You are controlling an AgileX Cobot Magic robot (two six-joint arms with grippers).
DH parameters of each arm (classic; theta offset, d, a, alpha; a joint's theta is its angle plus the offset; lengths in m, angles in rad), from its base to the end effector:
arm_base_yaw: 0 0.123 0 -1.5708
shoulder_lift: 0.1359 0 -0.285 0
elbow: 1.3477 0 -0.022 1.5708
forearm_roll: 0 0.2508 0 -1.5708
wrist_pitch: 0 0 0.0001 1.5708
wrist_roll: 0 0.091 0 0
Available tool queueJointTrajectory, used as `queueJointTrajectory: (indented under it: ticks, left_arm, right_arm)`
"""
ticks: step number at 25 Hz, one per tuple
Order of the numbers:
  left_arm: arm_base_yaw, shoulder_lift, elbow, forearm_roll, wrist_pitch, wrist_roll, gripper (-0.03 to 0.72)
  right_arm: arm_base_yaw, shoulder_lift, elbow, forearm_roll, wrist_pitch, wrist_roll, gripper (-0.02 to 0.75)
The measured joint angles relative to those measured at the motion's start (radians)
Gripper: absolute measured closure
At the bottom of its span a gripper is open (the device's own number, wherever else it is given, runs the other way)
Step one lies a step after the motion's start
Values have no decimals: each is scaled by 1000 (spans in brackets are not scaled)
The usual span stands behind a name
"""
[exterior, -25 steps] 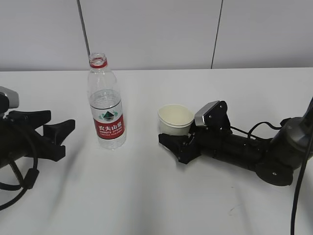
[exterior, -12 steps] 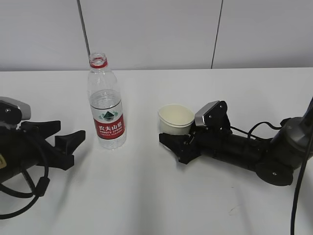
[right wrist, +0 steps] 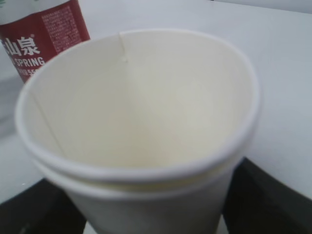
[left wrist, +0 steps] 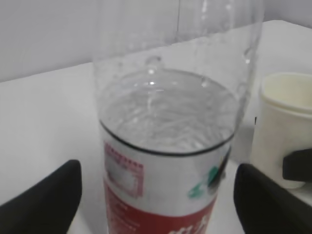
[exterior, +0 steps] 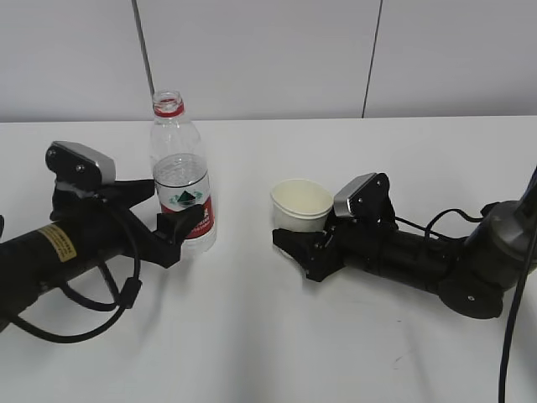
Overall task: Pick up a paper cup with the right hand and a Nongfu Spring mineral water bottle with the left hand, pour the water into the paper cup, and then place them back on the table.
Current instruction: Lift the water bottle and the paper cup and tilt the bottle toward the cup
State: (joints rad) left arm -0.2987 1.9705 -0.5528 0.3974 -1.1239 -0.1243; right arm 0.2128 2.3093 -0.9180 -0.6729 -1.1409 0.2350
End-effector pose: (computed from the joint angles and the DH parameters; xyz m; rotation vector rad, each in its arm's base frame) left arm 0.2863 -0.1214 0.1094 0.5689 1.7310 -0.4948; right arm 0.3589 0.1303 0.0500 -0.6848 1.7007 0.6396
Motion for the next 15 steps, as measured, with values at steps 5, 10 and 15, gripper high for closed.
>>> queueJointTrajectory:
  ticks: [5, 10, 15]
  left_arm:
    - [-7, 55, -67, -10, 12, 0, 105]
    - [-7, 90, -106, -10, 15, -1, 105]
    - [-7, 107, -115, -10, 16, -1, 105]
  right_arm:
    - [0, 0, 0, -2, 0, 0, 197]
    - [0, 0, 0, -13, 0, 0, 197]
    - [0, 0, 0, -30, -2, 0, 201]
